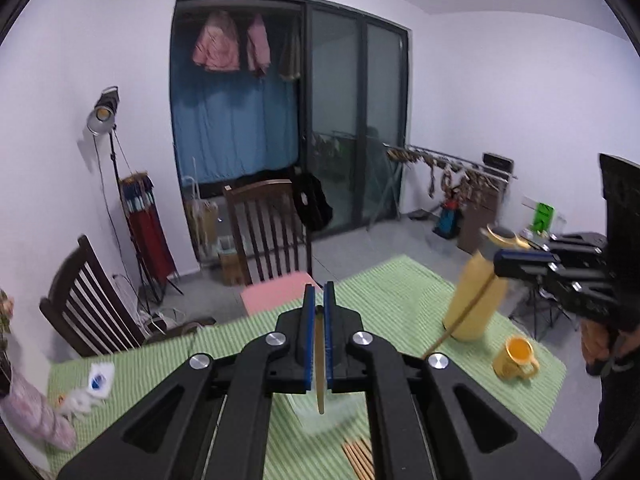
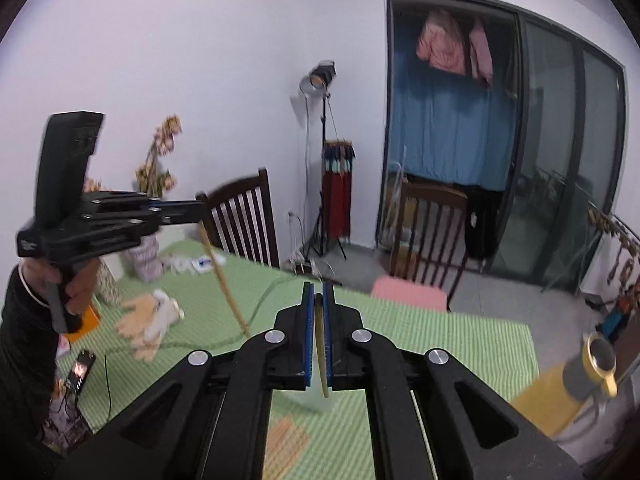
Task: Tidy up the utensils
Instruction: 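Lift the right tool's chopstick toward the container while the left tool carries its chopstick alongside, then open the right tool over the container while the left tool releases its chopstick inside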
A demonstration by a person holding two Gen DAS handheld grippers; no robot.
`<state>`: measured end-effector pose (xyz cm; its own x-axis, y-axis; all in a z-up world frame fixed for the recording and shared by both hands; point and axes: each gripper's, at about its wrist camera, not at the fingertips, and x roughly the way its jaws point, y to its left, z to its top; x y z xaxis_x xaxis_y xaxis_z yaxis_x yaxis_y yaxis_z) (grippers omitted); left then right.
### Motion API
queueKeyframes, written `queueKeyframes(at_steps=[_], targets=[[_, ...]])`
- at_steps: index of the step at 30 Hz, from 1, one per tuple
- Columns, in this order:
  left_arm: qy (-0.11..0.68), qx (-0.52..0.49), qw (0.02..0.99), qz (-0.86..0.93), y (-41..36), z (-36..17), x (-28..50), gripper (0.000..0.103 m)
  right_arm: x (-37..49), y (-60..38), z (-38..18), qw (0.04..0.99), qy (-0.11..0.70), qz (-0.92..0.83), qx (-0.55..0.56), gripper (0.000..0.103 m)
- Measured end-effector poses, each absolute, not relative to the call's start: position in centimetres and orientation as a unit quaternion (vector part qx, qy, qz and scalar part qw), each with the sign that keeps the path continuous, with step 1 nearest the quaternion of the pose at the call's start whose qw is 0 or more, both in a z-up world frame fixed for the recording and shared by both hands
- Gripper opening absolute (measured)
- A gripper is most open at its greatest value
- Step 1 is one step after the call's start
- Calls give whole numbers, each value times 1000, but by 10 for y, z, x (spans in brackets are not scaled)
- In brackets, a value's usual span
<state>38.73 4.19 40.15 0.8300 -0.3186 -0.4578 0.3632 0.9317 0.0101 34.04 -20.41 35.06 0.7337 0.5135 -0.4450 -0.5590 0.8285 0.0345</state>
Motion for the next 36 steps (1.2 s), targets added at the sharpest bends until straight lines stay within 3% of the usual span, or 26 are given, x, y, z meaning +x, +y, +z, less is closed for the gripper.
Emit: queueKeyframes(at_steps=[6,21,27,36], targets=[[240,49,955,-167,32,391,444,1,391,-181,337,928,224,294,-45,4],[319,62,937,-130,16,224,555,2,499,-140,197,920,311,220,-87,4],[327,52,935,-125,29,212,549,2,498,-141,180,912,335,215,-101,5],[356,-7,927,-123,51,179,475,5,442,-154,170,896,364,232,-103,6]])
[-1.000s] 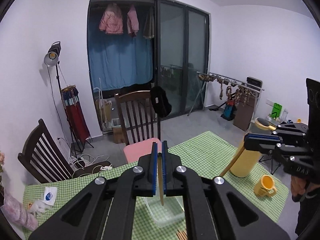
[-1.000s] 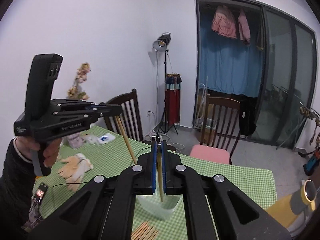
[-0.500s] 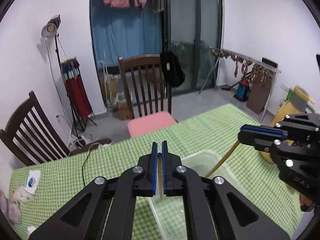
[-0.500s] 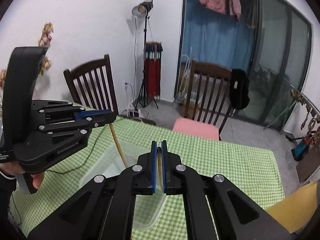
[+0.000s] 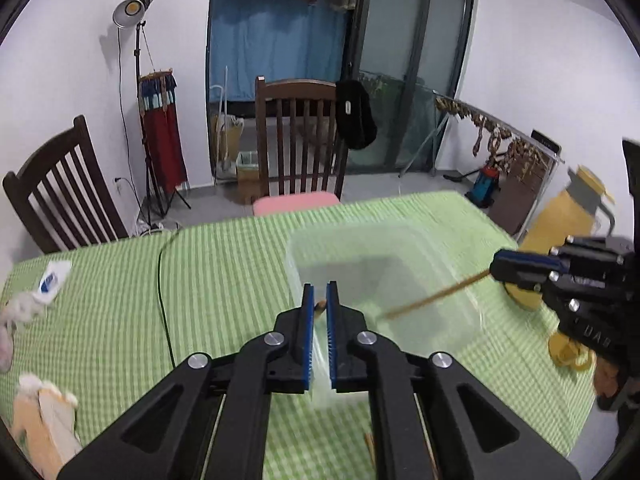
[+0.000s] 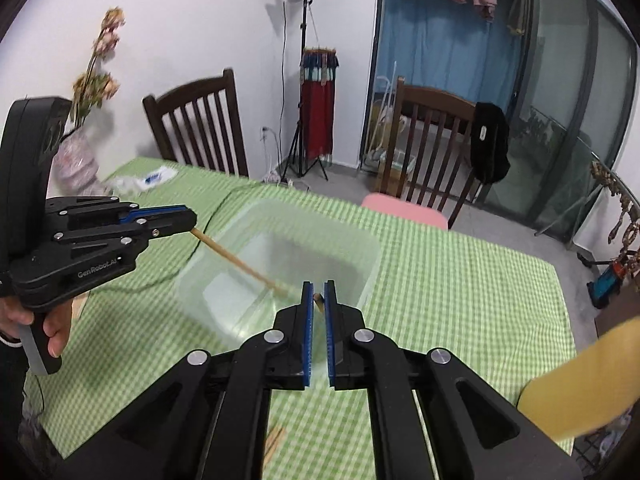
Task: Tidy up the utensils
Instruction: 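Open the right tool over the container while the left tool releases its chopstick inside, then withdraw both open tools back over the remaining chopsticks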
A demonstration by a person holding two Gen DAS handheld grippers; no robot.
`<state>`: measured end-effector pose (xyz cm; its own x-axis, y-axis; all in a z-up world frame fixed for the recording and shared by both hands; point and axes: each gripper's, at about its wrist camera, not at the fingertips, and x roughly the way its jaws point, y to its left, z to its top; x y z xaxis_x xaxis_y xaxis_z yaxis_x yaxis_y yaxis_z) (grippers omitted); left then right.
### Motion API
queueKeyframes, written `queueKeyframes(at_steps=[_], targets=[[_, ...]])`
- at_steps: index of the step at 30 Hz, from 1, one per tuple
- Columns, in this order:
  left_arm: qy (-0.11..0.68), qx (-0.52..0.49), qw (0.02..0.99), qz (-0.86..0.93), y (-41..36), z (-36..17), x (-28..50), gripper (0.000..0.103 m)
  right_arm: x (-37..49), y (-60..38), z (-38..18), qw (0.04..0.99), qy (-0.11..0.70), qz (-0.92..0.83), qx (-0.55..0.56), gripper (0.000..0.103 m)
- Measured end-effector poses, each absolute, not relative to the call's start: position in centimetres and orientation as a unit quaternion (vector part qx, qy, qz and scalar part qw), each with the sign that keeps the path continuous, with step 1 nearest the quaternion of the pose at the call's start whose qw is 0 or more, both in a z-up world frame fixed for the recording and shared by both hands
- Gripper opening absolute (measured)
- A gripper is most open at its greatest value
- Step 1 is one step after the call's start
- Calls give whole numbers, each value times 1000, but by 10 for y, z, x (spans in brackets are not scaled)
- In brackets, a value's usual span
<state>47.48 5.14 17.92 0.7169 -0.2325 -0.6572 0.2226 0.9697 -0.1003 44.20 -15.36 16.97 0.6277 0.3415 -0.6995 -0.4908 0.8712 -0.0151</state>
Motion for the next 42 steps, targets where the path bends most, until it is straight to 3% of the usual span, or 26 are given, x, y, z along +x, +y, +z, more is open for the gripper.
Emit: queueKeyframes(at_steps=[1,4,6,8,9,13,21,31,37,42], targets=[[363,-7,923,-127,50,173,468,7,439,-153,167,895,368,231,-103,6],[377,-28,917,-130,54,166,453,28,427,-158,163,893,378,228,-88,7],[368,-54,919,-134,61,166,433,30,415,-162,167,895,373,231,-78,13],[364,-56,920,-135,65,168,420,31,401,-166,173,900,362,232,-78,35],[363,-56,920,-135,67,170,410,33,395,-168,176,903,355,231,-78,41],[339,-62,929,-132,80,180,369,56,361,-174,187,910,334,233,-81,49],[302,-50,945,-118,92,176,278,69,303,-201,182,926,303,215,-60,60],[272,-36,958,-80,108,167,225,85,264,-250,156,941,303,151,-25,67],[235,-23,969,-72,97,177,207,95,236,-256,159,957,260,126,-26,82],[211,-2,976,-57,82,171,192,95,213,-248,153,968,225,99,-47,86]])
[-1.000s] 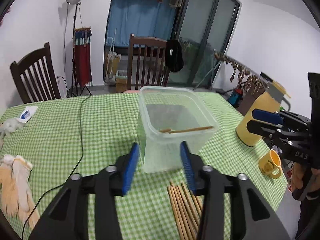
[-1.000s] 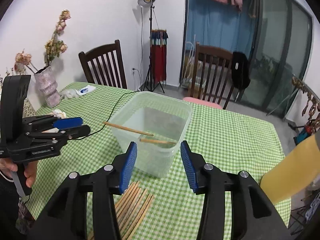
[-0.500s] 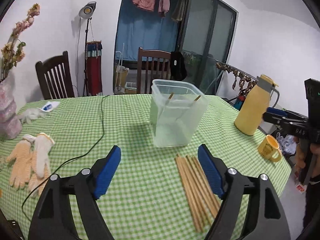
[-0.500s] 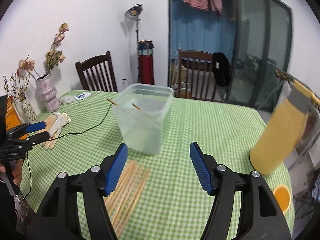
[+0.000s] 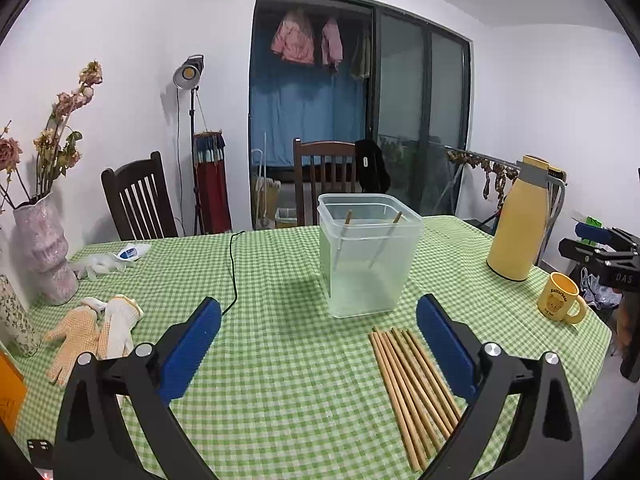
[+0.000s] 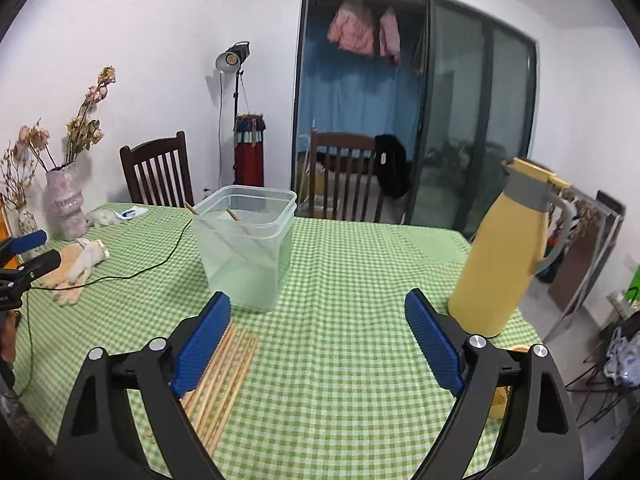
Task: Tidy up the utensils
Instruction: 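Withdraw both open tools back over the remaining chopsticks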
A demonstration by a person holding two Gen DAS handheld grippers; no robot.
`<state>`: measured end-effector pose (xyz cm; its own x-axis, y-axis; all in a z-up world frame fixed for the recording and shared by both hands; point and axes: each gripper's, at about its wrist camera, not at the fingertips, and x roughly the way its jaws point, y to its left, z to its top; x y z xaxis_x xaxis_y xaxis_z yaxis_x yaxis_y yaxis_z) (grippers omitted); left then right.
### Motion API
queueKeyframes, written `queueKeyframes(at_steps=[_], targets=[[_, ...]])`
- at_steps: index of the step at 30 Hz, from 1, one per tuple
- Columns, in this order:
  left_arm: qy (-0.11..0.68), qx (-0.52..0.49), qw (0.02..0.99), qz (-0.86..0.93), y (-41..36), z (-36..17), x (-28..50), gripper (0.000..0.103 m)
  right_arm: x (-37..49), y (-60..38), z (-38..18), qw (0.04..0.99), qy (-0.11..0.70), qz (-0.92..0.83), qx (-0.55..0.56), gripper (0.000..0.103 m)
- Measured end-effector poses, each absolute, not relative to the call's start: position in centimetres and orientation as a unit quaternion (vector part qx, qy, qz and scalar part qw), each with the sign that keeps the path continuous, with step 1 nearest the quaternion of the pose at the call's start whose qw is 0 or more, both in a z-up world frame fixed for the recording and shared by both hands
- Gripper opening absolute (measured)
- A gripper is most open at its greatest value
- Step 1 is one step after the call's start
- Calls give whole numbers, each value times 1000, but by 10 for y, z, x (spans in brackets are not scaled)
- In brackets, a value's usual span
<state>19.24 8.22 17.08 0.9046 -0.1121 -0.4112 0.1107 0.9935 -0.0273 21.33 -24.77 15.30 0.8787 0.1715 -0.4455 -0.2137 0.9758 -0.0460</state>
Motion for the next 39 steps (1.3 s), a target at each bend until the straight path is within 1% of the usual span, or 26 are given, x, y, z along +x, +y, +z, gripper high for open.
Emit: queueKeyframes(at_steps=[4,9,11,18,31,36,39], targets=[[194,-13,980,-53,78,161,175,95,202,-239,138,969,224,92,-53,88],[176,-14,983,-50,72,143,153,95,183,-230,115,969,224,92,-42,89],[185,-13,981,-51,70,135,149,95,177,-227,109,971,219,91,-38,91],[197,-23,979,-49,62,100,127,95,152,-219,82,970,226,84,-18,91],[153,-28,987,-49,56,63,67,95,107,-213,38,969,238,71,-6,91],[194,-20,980,-41,48,41,53,95,85,-204,23,966,246,80,2,91],[181,-8,983,-22,44,31,34,95,67,-198,13,964,251,89,8,91]])
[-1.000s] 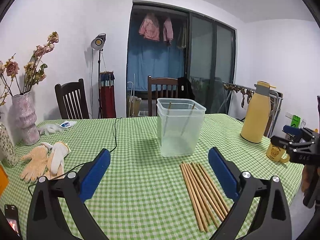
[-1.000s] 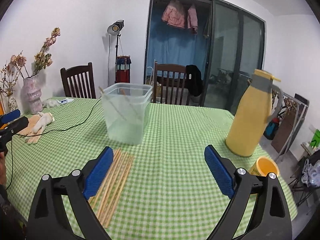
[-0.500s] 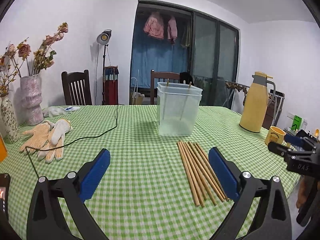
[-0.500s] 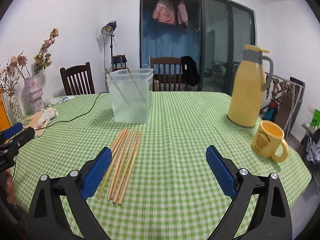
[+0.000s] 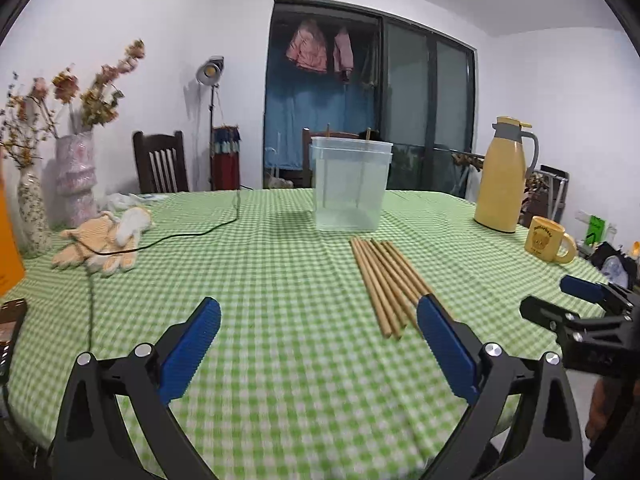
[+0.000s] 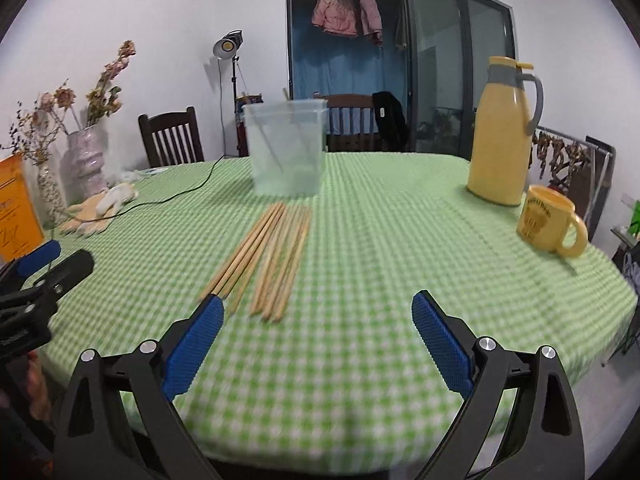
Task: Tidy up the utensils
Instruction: 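Withdraw both open tools back over the remaining chopsticks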
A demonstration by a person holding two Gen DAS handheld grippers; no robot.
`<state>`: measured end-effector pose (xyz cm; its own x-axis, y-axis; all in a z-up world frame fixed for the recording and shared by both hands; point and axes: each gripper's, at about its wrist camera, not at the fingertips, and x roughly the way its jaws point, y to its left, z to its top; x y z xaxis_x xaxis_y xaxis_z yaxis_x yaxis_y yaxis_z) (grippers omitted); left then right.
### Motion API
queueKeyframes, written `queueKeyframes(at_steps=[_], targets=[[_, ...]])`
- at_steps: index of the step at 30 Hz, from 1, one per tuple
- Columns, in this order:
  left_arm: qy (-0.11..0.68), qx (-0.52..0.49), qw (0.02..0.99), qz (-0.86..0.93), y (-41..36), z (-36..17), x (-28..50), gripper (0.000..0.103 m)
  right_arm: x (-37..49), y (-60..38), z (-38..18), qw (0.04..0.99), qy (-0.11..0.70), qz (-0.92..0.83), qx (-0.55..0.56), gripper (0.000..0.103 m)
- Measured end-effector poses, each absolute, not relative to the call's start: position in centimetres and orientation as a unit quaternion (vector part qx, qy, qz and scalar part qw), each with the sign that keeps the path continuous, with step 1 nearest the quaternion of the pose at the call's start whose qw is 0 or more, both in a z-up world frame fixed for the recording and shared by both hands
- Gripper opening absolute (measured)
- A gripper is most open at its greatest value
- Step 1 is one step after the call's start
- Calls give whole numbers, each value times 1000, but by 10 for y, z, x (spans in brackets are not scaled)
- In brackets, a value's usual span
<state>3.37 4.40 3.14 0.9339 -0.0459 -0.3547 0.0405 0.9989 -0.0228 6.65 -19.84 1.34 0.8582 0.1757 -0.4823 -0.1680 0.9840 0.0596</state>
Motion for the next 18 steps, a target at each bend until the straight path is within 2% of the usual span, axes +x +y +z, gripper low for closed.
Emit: queueKeyframes(at_steps=[9,18], targets=[[169,-18,985,-10,46,14,-14,95,19,-201,-11,972,224,61,-14,91],[178,2,984,-11,41,7,-19,95,17,-205,-9,975,217,52,-6,91]])
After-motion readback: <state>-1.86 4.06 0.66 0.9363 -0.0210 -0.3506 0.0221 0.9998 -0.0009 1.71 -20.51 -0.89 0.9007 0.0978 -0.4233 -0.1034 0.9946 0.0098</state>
